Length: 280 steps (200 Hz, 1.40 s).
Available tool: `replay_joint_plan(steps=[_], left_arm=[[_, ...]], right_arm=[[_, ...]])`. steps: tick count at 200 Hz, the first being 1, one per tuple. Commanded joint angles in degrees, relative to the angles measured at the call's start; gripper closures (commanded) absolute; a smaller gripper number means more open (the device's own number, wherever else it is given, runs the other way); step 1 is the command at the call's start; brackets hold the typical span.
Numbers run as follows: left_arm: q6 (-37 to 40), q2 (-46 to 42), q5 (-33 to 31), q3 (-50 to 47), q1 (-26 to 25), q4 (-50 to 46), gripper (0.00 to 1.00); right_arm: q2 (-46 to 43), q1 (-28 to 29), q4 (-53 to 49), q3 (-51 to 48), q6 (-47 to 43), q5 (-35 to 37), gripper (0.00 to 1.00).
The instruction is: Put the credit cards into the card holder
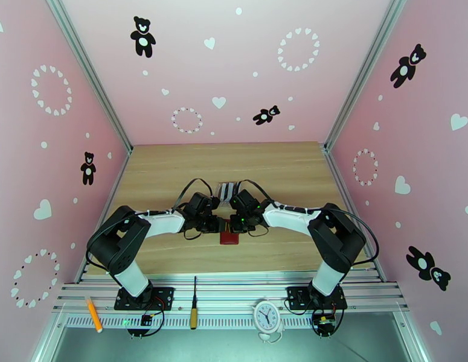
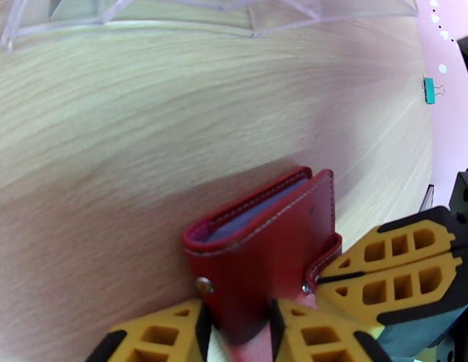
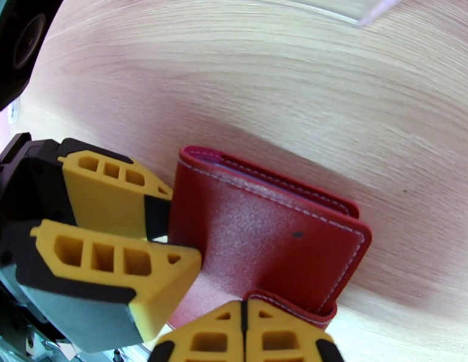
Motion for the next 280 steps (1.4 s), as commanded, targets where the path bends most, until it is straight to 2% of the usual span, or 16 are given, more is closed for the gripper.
replay_joint_plan(steps=[1,86,121,143,208,280], left_arm=[[0.6,3.3,-1.9,0.0,-0.4,-1.6,0.65],[0.6,3.6,-2.1,0.2,-0.4,-1.7,0.65],[0.6,3.4,-2.3,0.3,-0.4,-1.9,0.65],[0.8,3.3,-3.0,0.3,-0.4,-2.4,0.64],[0.6,-1.5,-5.6,-1.5,0.4,-1.5,0.65],[-0.2,-6.2,-6.1,-4.4,2.4,0.8,0.64]], right_arm=[[3.7,1.0,-2.7,-0.1,0.7,2.2,0.94],[4.9,1.7,-2.1,-1.7,1.6,3.1,0.92],[4.2,1.7,-2.5,-1.0,1.3,2.9,0.7],[3.5,1.6,-2.6,-0.5,1.2,2.4,0.66],[-0.6,1.7,-2.7,0.0,1.2,2.0,0.66],[-1.8,1.7,0.7,-0.7,2.8,-0.6,0.82]])
